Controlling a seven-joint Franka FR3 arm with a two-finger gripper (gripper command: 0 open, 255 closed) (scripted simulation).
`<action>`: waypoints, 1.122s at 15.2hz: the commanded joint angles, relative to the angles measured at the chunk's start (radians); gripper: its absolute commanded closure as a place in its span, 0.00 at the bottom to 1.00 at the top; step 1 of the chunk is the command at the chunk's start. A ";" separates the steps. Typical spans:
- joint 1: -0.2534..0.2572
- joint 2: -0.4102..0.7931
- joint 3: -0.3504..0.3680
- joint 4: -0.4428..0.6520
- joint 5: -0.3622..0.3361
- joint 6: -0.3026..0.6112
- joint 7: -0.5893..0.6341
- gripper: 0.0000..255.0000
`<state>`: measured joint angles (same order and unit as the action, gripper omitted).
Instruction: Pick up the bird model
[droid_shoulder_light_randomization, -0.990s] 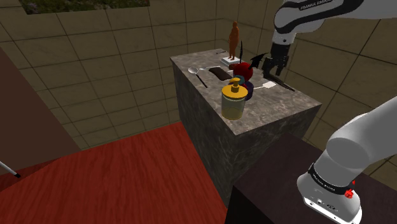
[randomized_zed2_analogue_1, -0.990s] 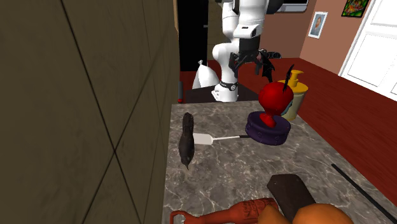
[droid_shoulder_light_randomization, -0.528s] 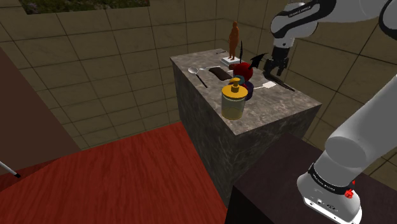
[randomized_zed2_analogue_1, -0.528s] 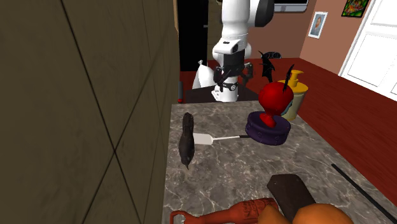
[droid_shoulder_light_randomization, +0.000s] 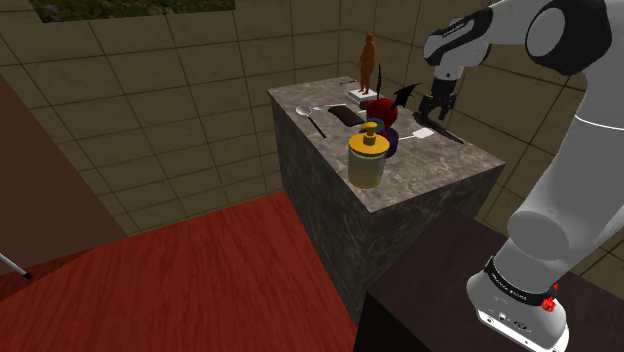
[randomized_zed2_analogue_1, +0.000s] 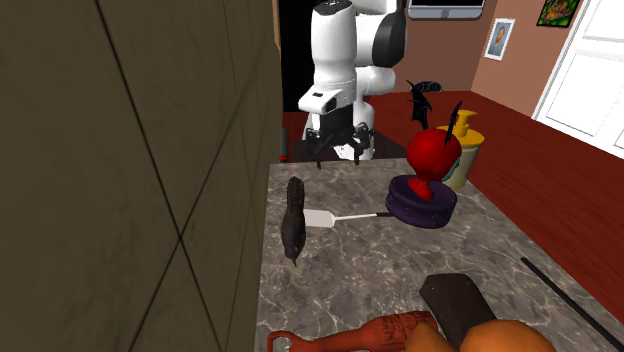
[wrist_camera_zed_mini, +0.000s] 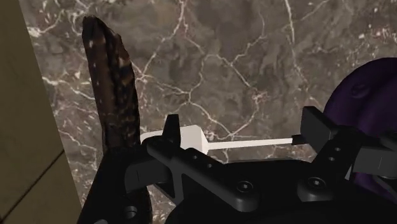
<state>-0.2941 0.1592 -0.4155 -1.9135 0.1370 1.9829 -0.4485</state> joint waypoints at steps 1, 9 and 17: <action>-0.028 0.078 -0.010 0.073 0.034 -0.006 -0.032 0.00; -0.171 0.382 -0.012 0.395 0.150 -0.064 -0.112 0.00; -0.183 0.433 0.002 0.368 0.172 0.011 -0.129 0.00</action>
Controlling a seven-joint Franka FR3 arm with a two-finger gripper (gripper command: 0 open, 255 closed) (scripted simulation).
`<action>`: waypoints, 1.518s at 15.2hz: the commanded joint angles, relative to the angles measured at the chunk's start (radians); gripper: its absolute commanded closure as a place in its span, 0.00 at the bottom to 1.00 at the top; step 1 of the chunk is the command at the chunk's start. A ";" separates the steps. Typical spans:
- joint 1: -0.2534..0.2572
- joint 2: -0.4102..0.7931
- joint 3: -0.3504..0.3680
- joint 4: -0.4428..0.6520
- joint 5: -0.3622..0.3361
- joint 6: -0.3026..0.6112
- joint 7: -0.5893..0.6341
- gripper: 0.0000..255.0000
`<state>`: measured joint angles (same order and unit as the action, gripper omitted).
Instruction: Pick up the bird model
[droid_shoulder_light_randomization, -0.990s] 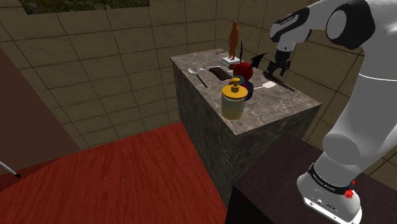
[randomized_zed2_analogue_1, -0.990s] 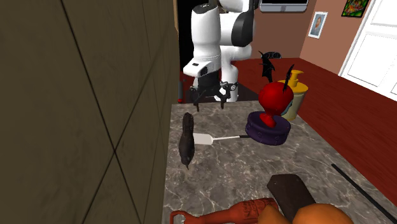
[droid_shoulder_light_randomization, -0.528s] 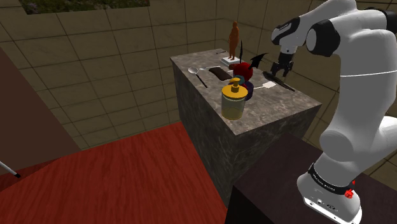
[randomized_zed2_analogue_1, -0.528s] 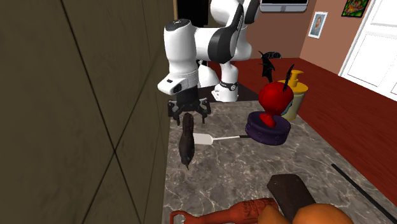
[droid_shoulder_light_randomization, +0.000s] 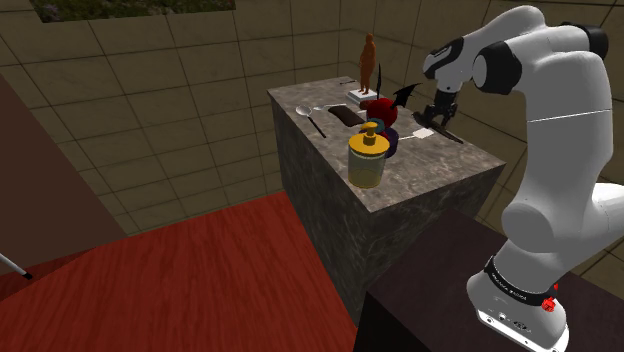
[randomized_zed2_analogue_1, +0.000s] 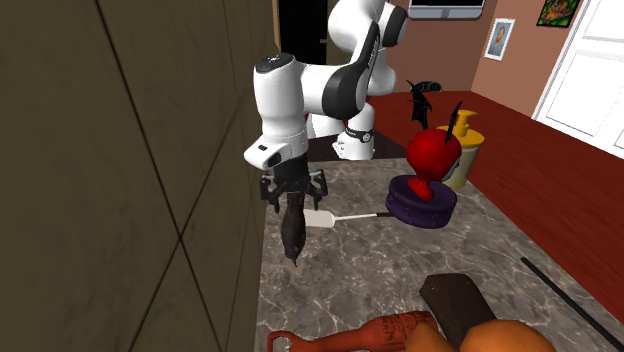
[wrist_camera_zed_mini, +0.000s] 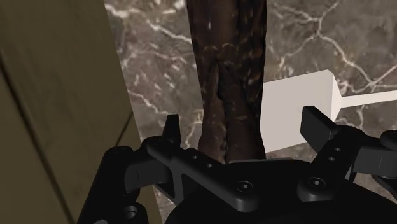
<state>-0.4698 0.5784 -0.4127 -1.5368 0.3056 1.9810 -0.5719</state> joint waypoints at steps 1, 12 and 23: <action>-0.007 0.014 -0.001 -0.009 0.004 0.013 -0.005 0.00; -0.007 0.014 0.000 -0.009 0.003 0.013 -0.005 1.00; -0.005 -0.041 -0.015 0.057 -0.025 -0.103 0.018 1.00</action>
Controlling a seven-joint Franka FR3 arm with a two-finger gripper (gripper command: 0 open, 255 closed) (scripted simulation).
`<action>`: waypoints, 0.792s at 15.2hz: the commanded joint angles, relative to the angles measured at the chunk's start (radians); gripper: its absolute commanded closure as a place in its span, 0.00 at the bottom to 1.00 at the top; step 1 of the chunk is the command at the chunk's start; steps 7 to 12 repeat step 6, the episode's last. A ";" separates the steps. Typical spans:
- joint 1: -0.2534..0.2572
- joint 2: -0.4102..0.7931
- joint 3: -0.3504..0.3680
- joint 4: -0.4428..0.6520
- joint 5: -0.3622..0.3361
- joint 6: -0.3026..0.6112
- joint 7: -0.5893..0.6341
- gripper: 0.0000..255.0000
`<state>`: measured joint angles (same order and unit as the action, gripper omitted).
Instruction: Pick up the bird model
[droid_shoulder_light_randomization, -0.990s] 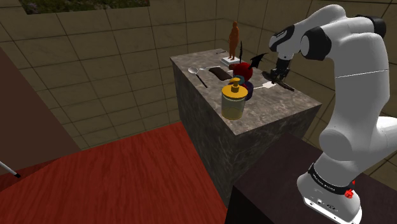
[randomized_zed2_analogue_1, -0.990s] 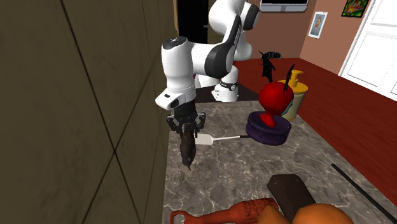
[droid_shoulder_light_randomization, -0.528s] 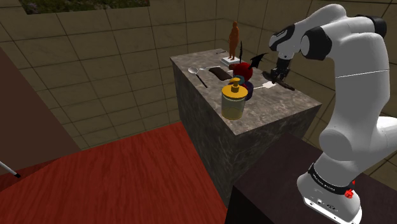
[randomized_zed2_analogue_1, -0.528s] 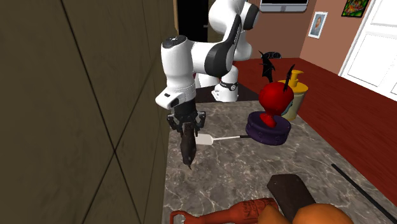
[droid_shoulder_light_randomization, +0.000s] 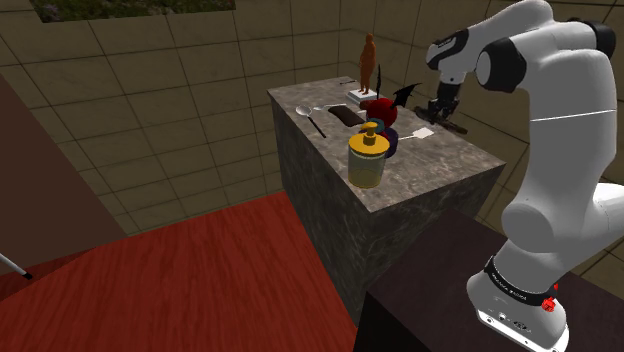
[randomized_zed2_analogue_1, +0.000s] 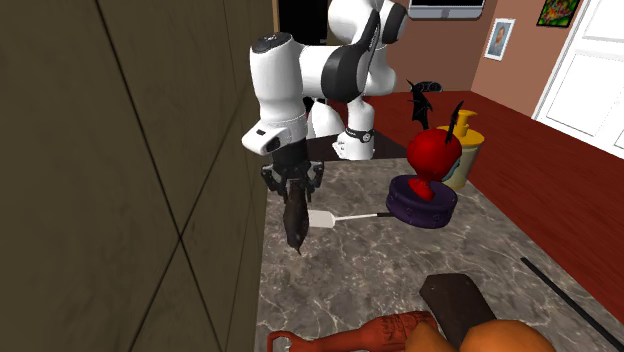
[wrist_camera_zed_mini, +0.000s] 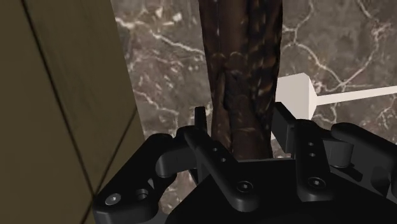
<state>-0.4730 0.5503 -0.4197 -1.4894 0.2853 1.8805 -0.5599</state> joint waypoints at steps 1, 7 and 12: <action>-0.001 -0.017 -0.009 0.017 -0.007 -0.013 0.008 1.00; -0.003 -0.028 -0.011 0.044 -0.013 -0.049 0.013 1.00; -0.003 -0.028 -0.011 0.044 -0.013 -0.049 0.013 1.00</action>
